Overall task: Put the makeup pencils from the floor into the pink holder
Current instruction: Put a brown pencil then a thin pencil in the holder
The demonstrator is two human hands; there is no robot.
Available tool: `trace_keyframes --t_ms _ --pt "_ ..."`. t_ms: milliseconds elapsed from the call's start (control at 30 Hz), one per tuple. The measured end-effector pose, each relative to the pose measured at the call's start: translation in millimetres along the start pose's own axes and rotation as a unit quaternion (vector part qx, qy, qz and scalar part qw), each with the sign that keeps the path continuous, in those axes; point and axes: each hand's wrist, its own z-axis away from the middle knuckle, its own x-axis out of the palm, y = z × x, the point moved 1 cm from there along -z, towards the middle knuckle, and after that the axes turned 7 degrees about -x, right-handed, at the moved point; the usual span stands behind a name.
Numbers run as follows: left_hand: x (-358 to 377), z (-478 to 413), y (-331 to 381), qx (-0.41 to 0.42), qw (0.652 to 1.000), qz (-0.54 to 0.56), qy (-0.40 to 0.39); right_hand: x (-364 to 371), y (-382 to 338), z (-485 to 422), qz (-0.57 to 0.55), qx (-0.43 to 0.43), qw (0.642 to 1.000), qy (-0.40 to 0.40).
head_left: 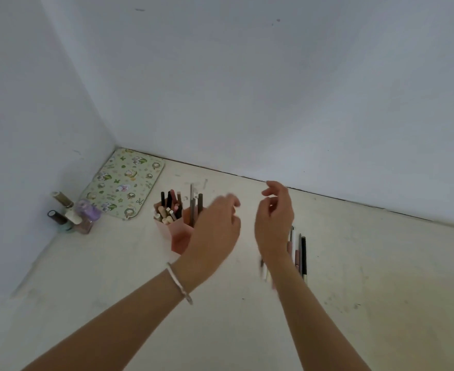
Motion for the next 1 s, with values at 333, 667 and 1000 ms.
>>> trace_keyframes --t_ms 333,667,1000 --pt "85.2 -6.5 -24.9 -0.008 0.908 -0.400 -0.126 -45.9 60.6 -23.4 0.047 0.122 0.991 -0.006" --pt "47.2 -41.7 8.3 -0.007 0.999 -0.037 -0.012 -9.5 86.2 -36.1 0.307 0.115 0.920 -0.216" --pt "-44.0 -55.7 11.9 0.009 0.984 0.129 0.122 2.8 58.8 -57.7 0.166 0.141 0.959 -0.183"
